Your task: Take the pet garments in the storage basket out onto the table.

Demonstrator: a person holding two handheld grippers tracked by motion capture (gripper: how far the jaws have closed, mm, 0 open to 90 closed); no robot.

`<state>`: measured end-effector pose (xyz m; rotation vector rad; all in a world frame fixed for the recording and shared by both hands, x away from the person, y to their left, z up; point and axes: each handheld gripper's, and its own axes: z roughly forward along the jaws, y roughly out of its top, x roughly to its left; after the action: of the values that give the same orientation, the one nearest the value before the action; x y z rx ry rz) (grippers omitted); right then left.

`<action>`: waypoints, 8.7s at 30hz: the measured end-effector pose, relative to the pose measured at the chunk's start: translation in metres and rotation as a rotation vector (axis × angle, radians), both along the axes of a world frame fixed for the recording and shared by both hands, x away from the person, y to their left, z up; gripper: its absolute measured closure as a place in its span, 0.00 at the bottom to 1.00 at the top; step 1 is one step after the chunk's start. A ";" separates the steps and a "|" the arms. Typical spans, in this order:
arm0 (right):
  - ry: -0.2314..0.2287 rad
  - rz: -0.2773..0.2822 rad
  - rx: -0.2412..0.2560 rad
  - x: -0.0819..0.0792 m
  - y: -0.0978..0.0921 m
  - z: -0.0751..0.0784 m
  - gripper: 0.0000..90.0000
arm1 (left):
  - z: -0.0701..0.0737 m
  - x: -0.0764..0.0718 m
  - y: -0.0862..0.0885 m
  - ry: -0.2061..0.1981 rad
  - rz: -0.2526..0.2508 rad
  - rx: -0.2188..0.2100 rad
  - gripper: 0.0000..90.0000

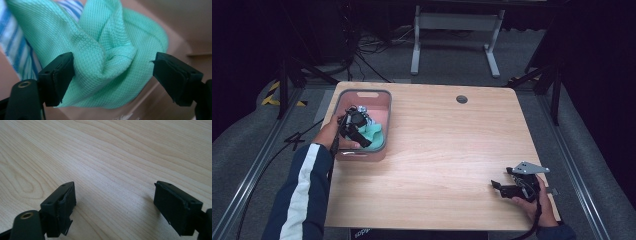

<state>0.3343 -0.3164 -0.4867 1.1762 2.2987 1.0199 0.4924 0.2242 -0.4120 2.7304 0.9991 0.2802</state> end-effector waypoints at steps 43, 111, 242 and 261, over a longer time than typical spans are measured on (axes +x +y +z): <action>0.000 0.000 0.000 0.000 0.000 0.000 0.21 | 0.014 0.002 -0.009 -0.101 -0.029 0.110 0.84; 0.000 0.000 0.000 0.000 0.000 0.000 0.21 | 0.128 -0.070 -0.101 -0.500 -0.288 -0.312 0.86; -0.001 0.001 0.001 0.000 0.000 0.000 0.21 | 0.026 -0.151 -0.096 -0.325 -0.394 -0.152 0.26; -0.001 0.001 0.000 0.000 0.000 0.000 0.21 | -0.001 -0.174 -0.037 -0.287 -0.347 -0.085 0.25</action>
<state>0.3342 -0.3163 -0.4867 1.1743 2.2989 1.0212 0.3187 0.1868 -0.4128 2.6263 0.4438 0.5322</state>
